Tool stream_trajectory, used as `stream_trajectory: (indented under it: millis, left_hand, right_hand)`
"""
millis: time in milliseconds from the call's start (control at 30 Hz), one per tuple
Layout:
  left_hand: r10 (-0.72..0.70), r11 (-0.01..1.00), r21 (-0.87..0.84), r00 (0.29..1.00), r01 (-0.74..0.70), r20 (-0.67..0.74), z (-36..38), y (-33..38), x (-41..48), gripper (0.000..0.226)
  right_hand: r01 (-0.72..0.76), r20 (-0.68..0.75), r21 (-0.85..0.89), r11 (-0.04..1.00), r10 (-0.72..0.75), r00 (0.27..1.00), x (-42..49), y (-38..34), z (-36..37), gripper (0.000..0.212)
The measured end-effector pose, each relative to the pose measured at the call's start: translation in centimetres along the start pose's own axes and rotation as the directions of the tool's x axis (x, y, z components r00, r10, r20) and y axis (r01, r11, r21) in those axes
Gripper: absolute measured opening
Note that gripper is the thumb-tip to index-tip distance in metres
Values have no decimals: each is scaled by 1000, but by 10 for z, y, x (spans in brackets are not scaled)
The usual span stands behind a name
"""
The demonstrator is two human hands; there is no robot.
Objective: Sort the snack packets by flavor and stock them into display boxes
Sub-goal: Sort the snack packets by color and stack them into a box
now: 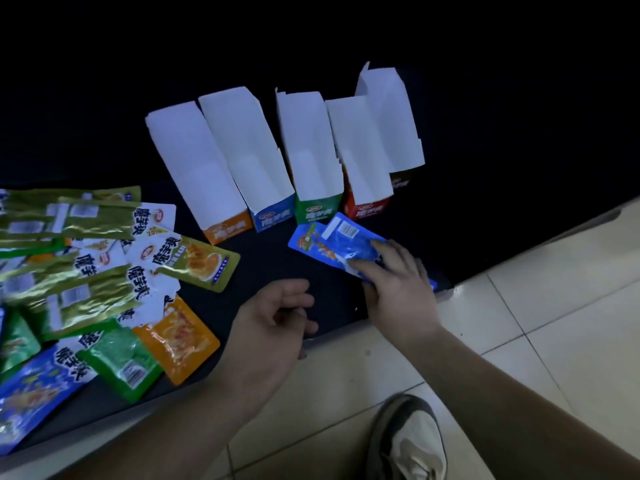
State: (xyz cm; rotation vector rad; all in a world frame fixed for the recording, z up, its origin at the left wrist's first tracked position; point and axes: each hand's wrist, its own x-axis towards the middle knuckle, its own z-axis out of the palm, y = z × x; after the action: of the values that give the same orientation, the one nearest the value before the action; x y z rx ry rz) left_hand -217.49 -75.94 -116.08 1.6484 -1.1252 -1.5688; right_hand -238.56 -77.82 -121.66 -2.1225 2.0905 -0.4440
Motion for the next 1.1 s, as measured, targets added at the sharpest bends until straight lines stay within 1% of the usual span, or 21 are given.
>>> stream_trajectory:
  millis: [67,133,200,267,300,367,433,500,533,567,600,633,667,700,733,767,800,867,967,1033,1100]
  left_hand:
    - [46,999,-23,998,-47,-43,-10,-3,0,38]
    - [95,995,-17,993,-96,-76,-23,-6,-1,38]
    - [123,992,31,988,-121,-89,-38,-13,-3,41]
    - [121,989,91,989,-114,-81,-62,-23,-8,44]
    - [125,986,123,989,-115,-73,-76,-29,-12,44]
    - [132,972,203,990,-118,-55,-107,-37,-24,39]
    - [169,943,302,983,-138,-76,-138,-49,-37,32]
    - [279,889,418,945,-186,-172,-170,-63,-49,32]
    - [344,845,499,911,-194,-229,-186,-72,-52,28]
    - [392,792,587,876,-166,-281,-203,-83,-53,21]
    - [409,741,665,851,-99,-329,-220,-92,-54,20]
    - [394,689,725,840,-2,-373,-237,-101,-53,32]
    - [362,641,762,839,93,-406,-250,-108,-54,50]
    - [335,604,782,843,151,-421,-258,-115,-55,66]
    - [318,582,794,850,175,-420,-261,-118,-57,76]
    - [305,573,800,861,176,-407,-261,-120,-57,81]
    - [310,565,809,867,162,-390,-259,-122,-57,81]
    - [365,549,829,862,107,-353,-259,-122,-54,71]
    - [433,539,841,840,50,-328,-265,-121,-49,55]
    - [448,561,827,828,34,-338,-268,-116,-48,54]
    - [457,590,805,796,64,-398,-272,-111,-51,57]
  right_hand:
    - [-1,-53,-51,999,-1,999,6,6,-4,42]
    - [12,-93,-72,997,-19,995,13,-2,-8,33]
    - [25,-153,48,999,-17,988,15,-28,-11,26]
    - [3,-146,293,956,41,988,12,-68,-12,31]
    - [-17,-94,409,913,61,994,10,-89,-12,33]
    - [-53,40,562,825,37,999,8,-123,-6,30]
    - [-97,170,641,761,-18,985,7,-153,6,21]
    - [-135,278,663,736,-75,958,6,-181,21,13]
    - [-131,310,656,743,-108,944,6,-194,27,17]
    - [-96,314,633,768,-141,939,6,-206,32,25]
    - [-36,307,586,810,-180,935,8,-218,35,35]
    - [34,317,513,857,-226,921,12,-228,37,49]
    - [95,360,432,897,-268,894,16,-238,38,65]
    - [134,429,358,924,-290,855,20,-247,40,81]
    - [155,511,286,946,-287,810,25,-255,43,96]
    - [172,579,213,962,-266,770,29,-261,46,106]
    - [195,619,150,969,-246,746,31,-265,51,110]
    - [248,623,69,966,-236,745,30,-266,58,106]
    - [280,508,55,958,-268,818,30,-260,60,86]
    - [266,439,84,960,-275,855,31,-257,60,72]
    - [257,431,85,963,-268,862,32,-258,61,64]
